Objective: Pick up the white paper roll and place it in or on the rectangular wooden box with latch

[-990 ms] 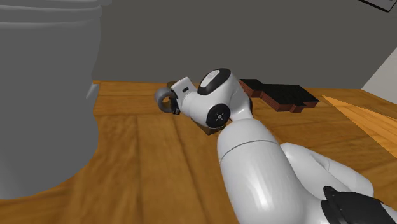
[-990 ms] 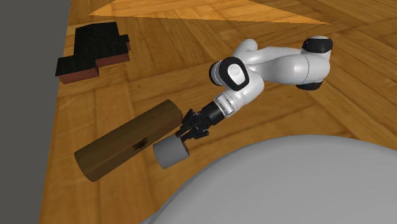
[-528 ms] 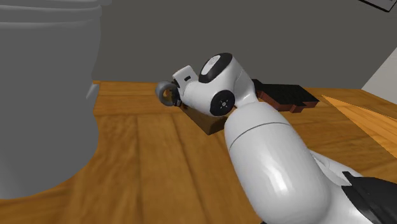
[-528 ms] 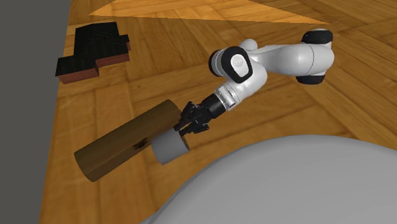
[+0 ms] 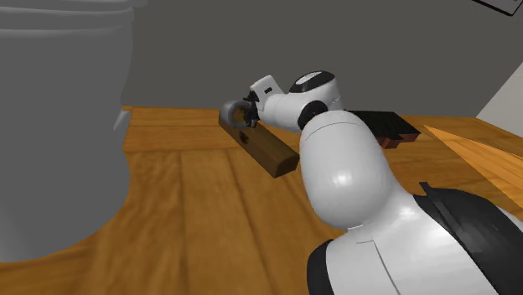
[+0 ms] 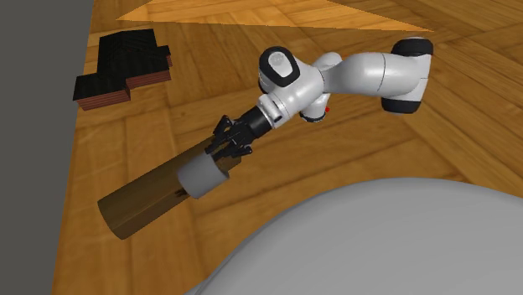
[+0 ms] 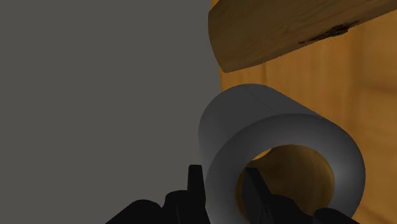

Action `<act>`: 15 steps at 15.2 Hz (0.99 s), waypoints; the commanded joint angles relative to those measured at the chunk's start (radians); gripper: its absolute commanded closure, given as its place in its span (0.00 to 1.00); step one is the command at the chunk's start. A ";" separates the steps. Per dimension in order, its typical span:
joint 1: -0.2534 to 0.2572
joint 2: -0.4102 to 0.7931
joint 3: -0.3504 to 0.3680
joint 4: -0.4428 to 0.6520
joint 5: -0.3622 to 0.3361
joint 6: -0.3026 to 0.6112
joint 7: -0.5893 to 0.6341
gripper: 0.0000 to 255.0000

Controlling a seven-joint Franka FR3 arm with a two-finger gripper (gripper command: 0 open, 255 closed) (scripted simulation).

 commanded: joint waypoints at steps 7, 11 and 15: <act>-0.283 0.101 0.015 0.021 0.156 0.189 -0.285 1.00; -0.450 0.184 0.054 0.083 0.188 0.261 -0.390 1.00; -0.461 0.156 0.102 0.042 0.264 0.278 -0.434 1.00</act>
